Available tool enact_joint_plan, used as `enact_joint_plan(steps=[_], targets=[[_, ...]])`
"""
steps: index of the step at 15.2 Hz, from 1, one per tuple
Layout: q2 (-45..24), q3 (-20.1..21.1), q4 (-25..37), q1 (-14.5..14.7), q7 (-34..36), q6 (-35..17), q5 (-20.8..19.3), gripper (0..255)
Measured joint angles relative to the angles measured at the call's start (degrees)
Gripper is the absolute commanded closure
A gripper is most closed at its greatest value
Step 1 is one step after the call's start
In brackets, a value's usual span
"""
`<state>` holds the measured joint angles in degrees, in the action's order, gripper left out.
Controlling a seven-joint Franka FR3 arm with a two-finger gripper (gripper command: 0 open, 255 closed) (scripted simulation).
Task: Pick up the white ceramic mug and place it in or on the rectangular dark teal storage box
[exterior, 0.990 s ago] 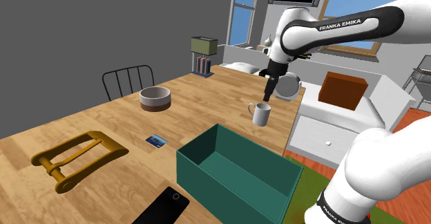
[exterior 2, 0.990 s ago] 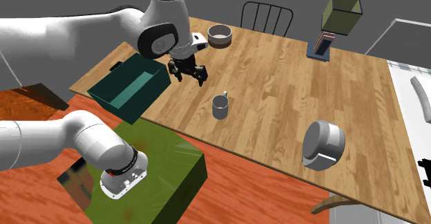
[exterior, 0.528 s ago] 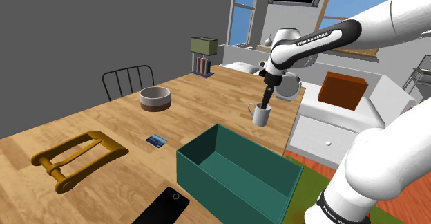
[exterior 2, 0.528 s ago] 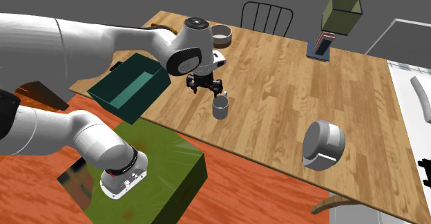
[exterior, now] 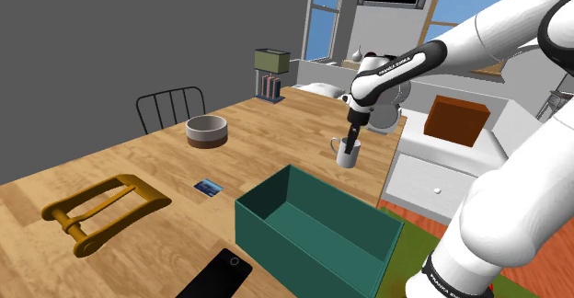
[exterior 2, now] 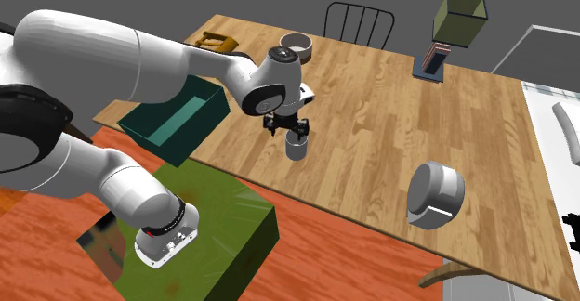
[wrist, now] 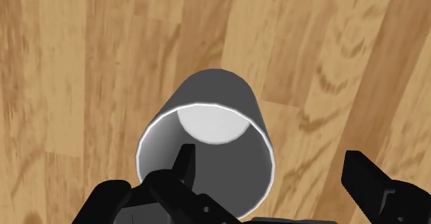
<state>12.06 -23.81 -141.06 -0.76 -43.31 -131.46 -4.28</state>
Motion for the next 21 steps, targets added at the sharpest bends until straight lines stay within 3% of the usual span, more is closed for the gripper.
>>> enact_joint_plan(steps=[9, 10, 21], targets=[[-2.10, -0.38, -1.24, 0.25, -0.70, -3.25, 0.86, 0], [-2.11, -0.38, -1.24, 0.25, -0.70, -3.26, 0.86, 255], [-1.85, -0.32, -1.10, 0.23, -0.58, -2.88, 0.75, 255]])
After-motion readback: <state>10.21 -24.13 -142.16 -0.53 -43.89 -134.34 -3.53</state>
